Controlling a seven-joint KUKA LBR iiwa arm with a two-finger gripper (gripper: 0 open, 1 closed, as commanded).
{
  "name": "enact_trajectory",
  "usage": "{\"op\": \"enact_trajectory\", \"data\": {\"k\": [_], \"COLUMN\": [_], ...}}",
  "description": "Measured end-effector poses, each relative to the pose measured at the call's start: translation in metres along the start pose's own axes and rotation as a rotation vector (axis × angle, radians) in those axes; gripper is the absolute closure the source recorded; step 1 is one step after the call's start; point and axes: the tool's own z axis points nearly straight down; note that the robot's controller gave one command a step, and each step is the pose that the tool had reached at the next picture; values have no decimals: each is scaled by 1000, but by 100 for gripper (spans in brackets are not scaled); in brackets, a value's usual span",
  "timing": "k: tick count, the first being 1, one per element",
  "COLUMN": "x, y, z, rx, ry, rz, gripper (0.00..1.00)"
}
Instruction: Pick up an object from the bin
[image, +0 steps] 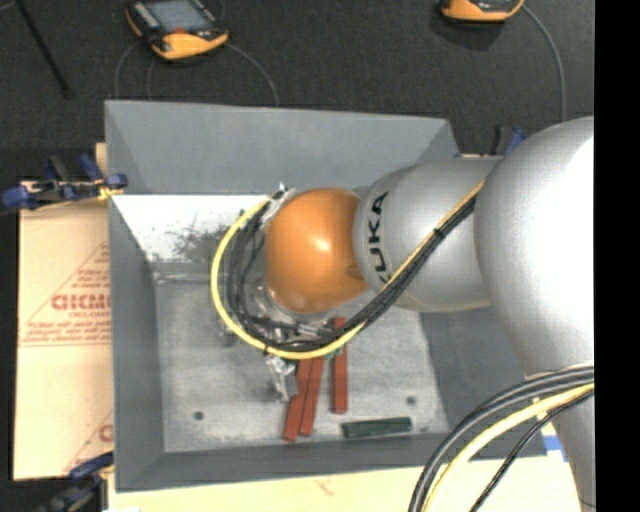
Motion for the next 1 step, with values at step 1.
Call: {"op": "enact_trajectory", "data": {"k": [1], "x": [0], "y": [-17], "z": [-12], "rx": [-4], "ry": [0], "rz": [28], "gripper": [0]}}
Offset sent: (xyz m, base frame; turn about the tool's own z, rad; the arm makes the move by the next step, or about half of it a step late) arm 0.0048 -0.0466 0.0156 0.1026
